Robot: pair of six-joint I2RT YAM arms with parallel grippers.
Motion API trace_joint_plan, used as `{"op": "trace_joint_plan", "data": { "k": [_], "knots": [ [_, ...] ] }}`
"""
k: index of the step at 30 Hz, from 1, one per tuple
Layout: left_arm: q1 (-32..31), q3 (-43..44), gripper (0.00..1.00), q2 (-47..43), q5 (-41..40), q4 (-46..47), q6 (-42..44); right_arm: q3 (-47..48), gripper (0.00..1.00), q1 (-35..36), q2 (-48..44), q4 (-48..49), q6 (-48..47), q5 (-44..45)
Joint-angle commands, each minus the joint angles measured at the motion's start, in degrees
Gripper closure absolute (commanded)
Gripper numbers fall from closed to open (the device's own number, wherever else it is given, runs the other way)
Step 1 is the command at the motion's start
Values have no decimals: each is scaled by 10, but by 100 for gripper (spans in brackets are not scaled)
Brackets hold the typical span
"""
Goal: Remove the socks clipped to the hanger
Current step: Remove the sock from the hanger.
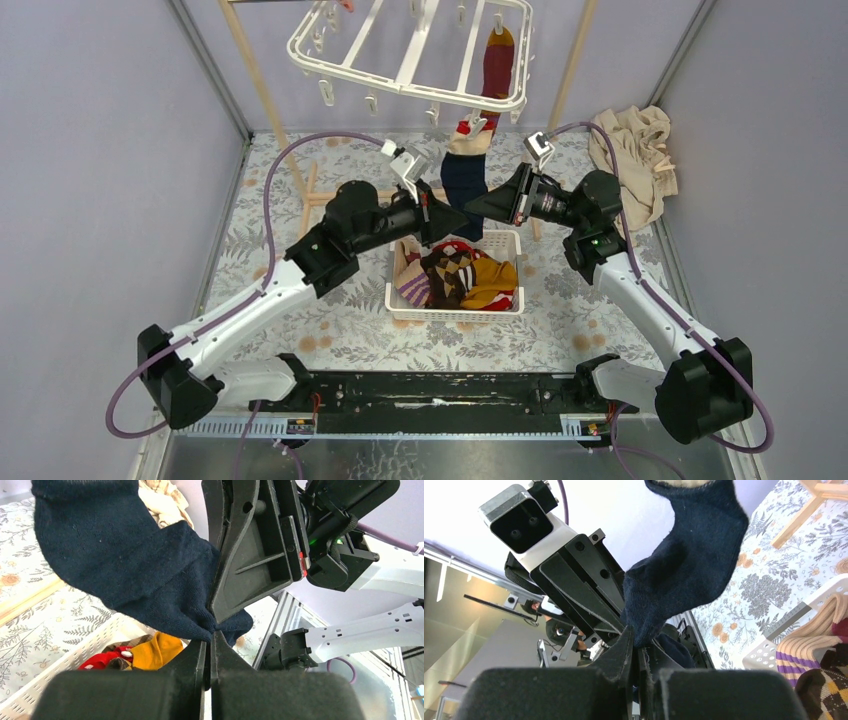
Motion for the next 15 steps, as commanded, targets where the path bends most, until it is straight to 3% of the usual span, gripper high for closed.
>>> {"op": "trace_joint_plan", "data": {
  "k": [1, 8, 15],
  "knots": [
    [25, 57, 100, 27, 77, -35, -23, 7, 94, 7, -7, 14, -15, 5],
    [53, 78, 100, 16, 115, -72, -32, 11, 80, 7, -11, 2, -22, 6],
    [76, 95, 100, 2, 132, -108, -35, 14, 58, 7, -15, -18, -37, 9]
  ]
}}
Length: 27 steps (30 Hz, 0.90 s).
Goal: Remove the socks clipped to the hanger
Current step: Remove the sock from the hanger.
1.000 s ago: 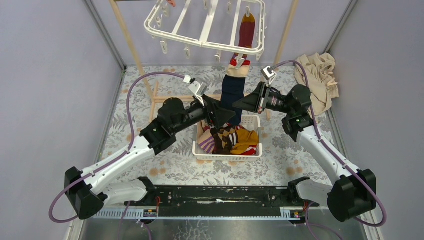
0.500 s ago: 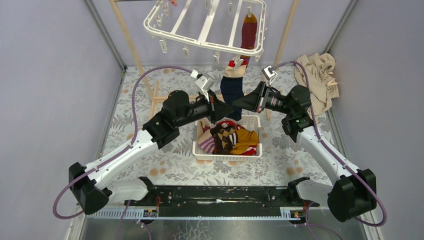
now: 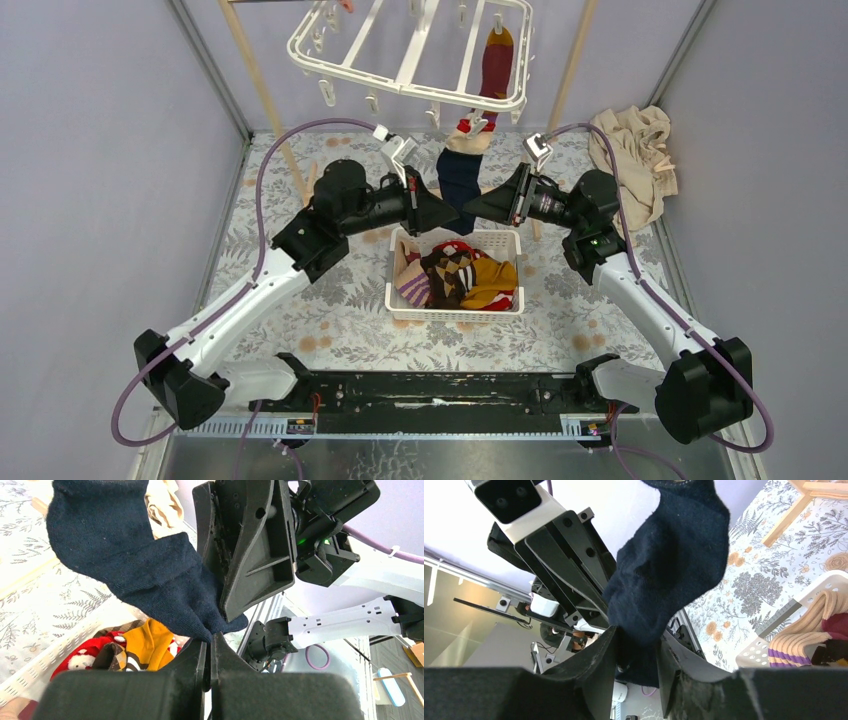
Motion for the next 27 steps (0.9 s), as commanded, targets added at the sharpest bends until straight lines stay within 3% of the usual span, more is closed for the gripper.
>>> {"op": "trace_joint_plan", "data": {
  "k": [1, 10, 19, 27],
  "knots": [
    [17, 31, 100, -19, 27, -20, -8, 13, 53, 5, -16, -2, -19, -4],
    [37, 42, 100, -30, 52, -28, -22, 7, 34, 5, -26, -24, -35, 2],
    [43, 54, 100, -38, 61, -38, -26, 1, 27, 5, -32, -33, -45, 7],
    [45, 42, 100, -45, 63, -37, -27, 6, 28, 5, -28, -29, -41, 5]
  ]
}}
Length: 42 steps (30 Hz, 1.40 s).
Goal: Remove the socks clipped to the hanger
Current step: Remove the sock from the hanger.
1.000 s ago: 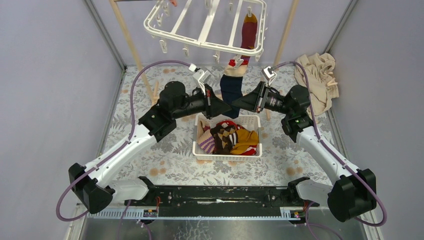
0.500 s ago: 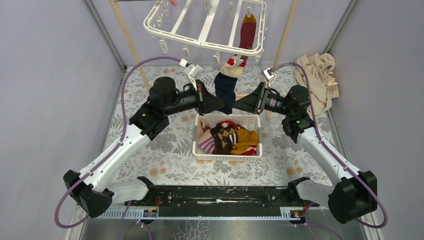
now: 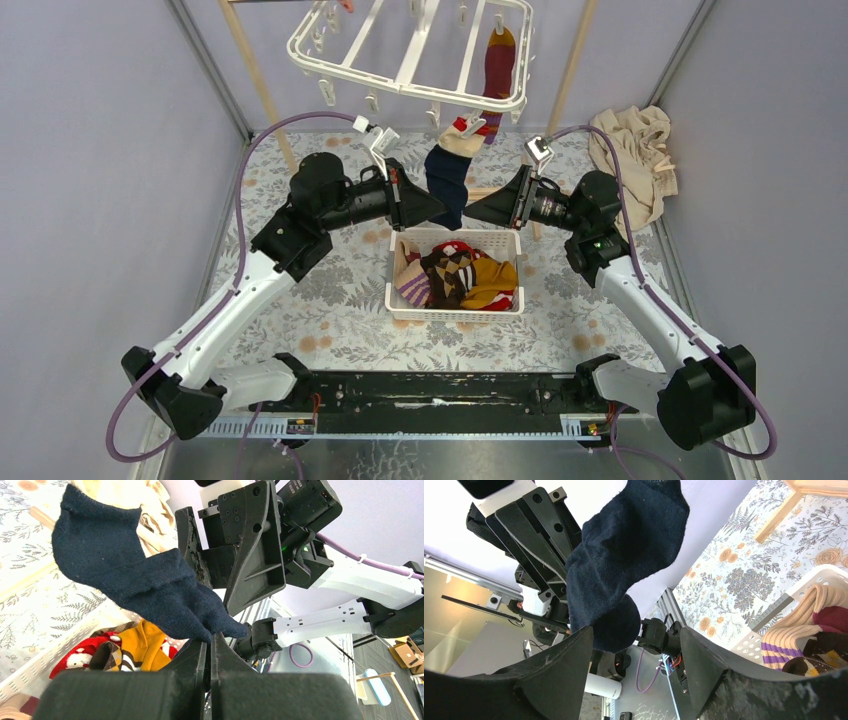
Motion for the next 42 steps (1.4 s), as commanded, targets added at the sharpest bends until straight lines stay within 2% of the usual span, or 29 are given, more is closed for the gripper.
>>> {"op": "trace_joint_plan", "data": {
  "k": [1, 7, 16, 24, 35, 38, 42],
  "knots": [
    [5, 6, 100, -17, 11, 6, -7, 7, 28, 5, -12, 16, -5, 4],
    [7, 3, 100, -23, 13, 3, -9, 22, 26, 5, -19, 3, -26, 12],
    [26, 6, 100, -28, 25, -28, -13, 91, 26, 5, -59, -80, -184, 159],
    [40, 6, 100, -38, 61, -32, -37, 103, 26, 5, -36, 8, -229, 205],
    [48, 3, 99, -51, 127, -2, -86, 154, 29, 2, 8, 35, -304, 185],
    [55, -2, 99, -45, 144, 12, -100, 162, 29, -7, 25, 65, -290, 160],
    [63, -19, 99, -38, 173, 47, -128, 160, 29, -47, 63, 169, -211, 103]
  ]
}}
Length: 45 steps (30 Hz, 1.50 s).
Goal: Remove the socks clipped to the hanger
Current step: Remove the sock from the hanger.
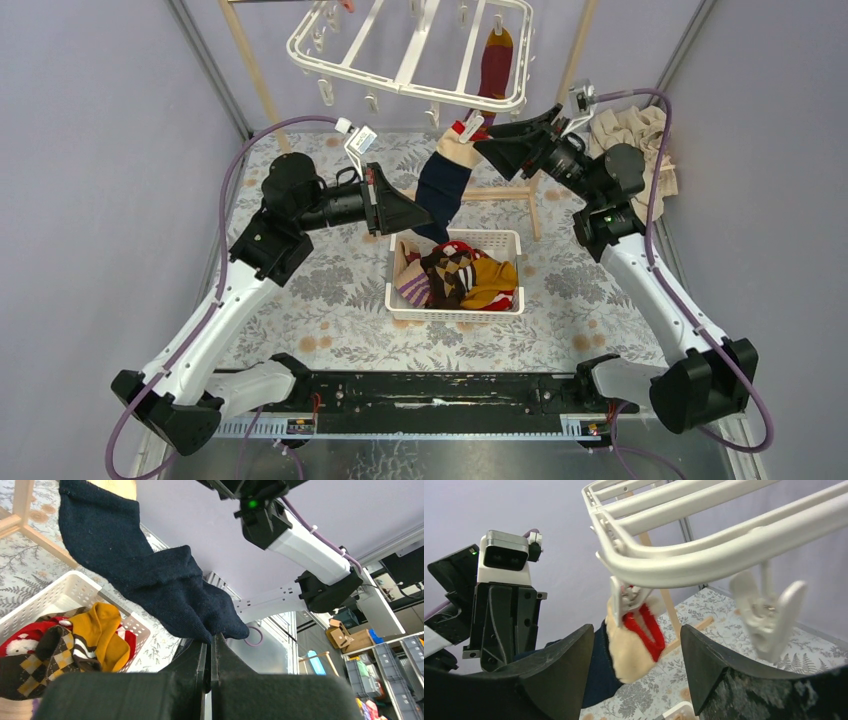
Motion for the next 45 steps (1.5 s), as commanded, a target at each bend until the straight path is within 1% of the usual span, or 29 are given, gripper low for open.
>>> {"op": "trace_joint_plan", "data": {
  "k": [1, 3, 5, 10, 14, 26, 34, 40, 42, 45],
  "knots": [
    [12, -19, 99, 5, 54, 69, -43, 21, 29, -42, 39, 160, 85, -66],
    [16, -20, 99, 6, 59, 72, -45, 22, 29, -55, 61, 218, 139, -83],
    [19, -19, 99, 8, 63, 72, -47, 29, 29, -59, 80, 256, 164, -92],
    [22, -23, 98, 10, 71, 78, -53, 57, 30, -60, 115, 313, 212, -102],
    [23, -31, 99, 13, 73, 86, -56, 60, 30, -59, 120, 331, 226, -97],
    [25, -46, 99, 17, 78, 109, -66, 45, 29, -54, 99, 319, 221, -87],
    [24, -52, 99, 13, 80, 110, -70, 72, 29, -22, 102, 249, 161, -84],
    [25, -53, 99, 13, 82, 110, -71, 74, 29, -13, 101, 233, 147, -77],
    [25, -53, 99, 12, 83, 110, -71, 75, 31, -13, 101, 229, 145, -73],
    [26, -53, 99, 9, 83, 110, -71, 78, 40, -12, 102, 226, 144, -69]
  ]
}}
